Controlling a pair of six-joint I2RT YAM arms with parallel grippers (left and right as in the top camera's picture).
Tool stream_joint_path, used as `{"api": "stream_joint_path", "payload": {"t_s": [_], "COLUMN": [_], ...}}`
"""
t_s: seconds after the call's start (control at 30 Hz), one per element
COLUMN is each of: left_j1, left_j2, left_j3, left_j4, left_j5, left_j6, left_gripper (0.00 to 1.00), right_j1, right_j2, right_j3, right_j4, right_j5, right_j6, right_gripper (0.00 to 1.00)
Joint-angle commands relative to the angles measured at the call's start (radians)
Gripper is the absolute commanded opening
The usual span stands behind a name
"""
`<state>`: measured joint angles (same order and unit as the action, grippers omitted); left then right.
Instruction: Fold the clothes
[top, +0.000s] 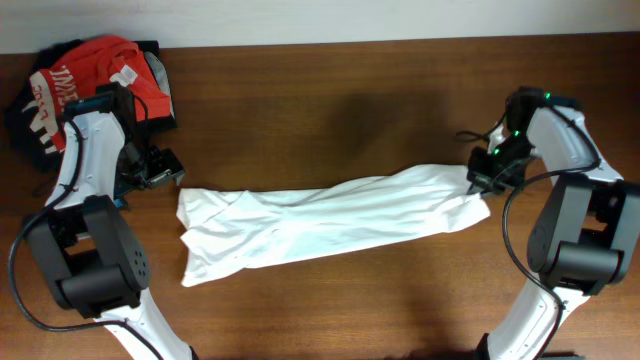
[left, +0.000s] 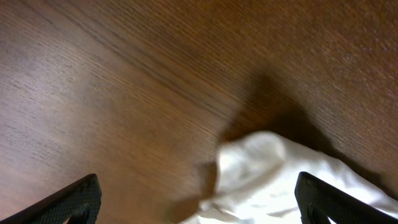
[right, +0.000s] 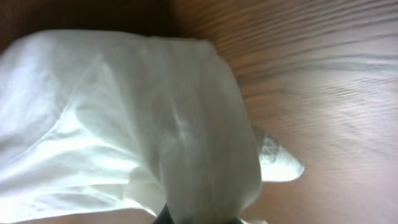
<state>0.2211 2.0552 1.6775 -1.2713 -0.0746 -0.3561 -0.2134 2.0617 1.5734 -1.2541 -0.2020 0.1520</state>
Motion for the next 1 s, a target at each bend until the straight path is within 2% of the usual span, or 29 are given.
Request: {"api": "stream_joint_path", "payload": {"t_s": [0.0,0.1,0.37,0.5,0.67,0.97], "left_j1": [-0.003,-0.003,-0.003,-0.003,-0.003,-0.003], "left_j2": [0.004,0.004,0.004,0.004,0.004,0.006], "left_j3": [-0.008,-0.008,-0.008,-0.008,-0.008,-0.008], "left_j4": [0.003,0.013,0.033,0.033,0.034,0.041], "left_j5": [0.008,0.008,0.008,0.007,0.007,0.007], "left_j6": [0.0,-0.056,-0.055,-0.055,-0.055,-0.055], "left_gripper": [0.99,0.99,0.99,0.99,0.99,0.99], "right_j1": [0.02,0.095,0.423,0.568,0.667,0.794], "right_j2": [-0.017,-0.063,-0.063,-0.06,-0.06,-0.06], "right_j3": [0.114,0.116,0.098,0.054,-0.027,-0.027], "right_j4": [-0.079,-0.1,-0.098,-0.035,0.092,0.13], "right_j5": [0.087,0.083,0.084,0.084,0.079,0.019], "right_j6": [0.026,0.025,0.017,0.018,0.144,0.198], "right_gripper": [0.04,0.04,0.05,0.09,0.06,0.05]}}
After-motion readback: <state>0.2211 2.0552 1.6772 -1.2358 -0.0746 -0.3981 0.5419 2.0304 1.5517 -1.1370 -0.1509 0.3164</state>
